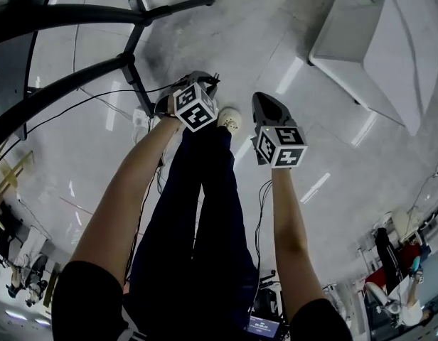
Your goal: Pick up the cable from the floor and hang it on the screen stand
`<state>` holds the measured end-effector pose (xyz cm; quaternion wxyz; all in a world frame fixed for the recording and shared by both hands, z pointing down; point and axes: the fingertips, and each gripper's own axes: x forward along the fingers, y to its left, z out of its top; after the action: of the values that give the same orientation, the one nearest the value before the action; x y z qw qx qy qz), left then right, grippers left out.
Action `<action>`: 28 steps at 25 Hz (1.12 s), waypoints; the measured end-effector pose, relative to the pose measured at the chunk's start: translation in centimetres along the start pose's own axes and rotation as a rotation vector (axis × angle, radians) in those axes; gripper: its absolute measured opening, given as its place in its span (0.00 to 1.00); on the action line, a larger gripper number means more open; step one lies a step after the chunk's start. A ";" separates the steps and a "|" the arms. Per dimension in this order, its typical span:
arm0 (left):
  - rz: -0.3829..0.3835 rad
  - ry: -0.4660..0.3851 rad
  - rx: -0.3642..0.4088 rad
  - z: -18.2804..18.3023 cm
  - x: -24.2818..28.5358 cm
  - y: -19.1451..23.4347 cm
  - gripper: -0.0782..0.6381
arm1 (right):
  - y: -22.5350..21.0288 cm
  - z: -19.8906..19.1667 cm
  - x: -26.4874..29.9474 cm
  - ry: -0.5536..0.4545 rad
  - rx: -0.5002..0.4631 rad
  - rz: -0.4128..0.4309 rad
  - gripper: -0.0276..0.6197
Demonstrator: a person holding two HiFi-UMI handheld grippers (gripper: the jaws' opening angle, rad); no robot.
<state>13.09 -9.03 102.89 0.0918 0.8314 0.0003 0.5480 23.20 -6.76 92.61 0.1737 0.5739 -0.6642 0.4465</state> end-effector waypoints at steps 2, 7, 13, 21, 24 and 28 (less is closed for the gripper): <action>0.011 -0.026 -0.017 1.0 -1.5 -0.2 0.24 | 0.6 0.6 -1.1 0.001 -0.006 0.006 0.08; 0.040 -0.112 -0.067 4.0 -5.7 -0.6 0.24 | 1.8 2.2 -3.9 -0.010 0.000 0.014 0.08; 0.055 -0.197 -0.082 7.7 -10.3 -0.5 0.24 | 2.9 5.4 -6.5 -0.058 0.008 0.014 0.08; 0.081 -0.261 -0.084 11.3 -15.9 -0.5 0.24 | 5.2 10.0 -9.8 -0.134 0.055 0.033 0.08; 0.096 -0.285 -0.093 12.5 -18.1 -0.4 0.24 | 5.7 11.6 -10.9 -0.146 0.043 0.027 0.08; 0.108 -0.315 -0.121 13.2 -21.2 -0.6 0.24 | 6.7 13.6 -12.4 -0.168 0.041 0.022 0.08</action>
<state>16.70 -12.55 78.40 0.1110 0.8987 -0.0919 0.4143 24.37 -10.37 73.40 0.1008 0.6055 -0.6732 0.4124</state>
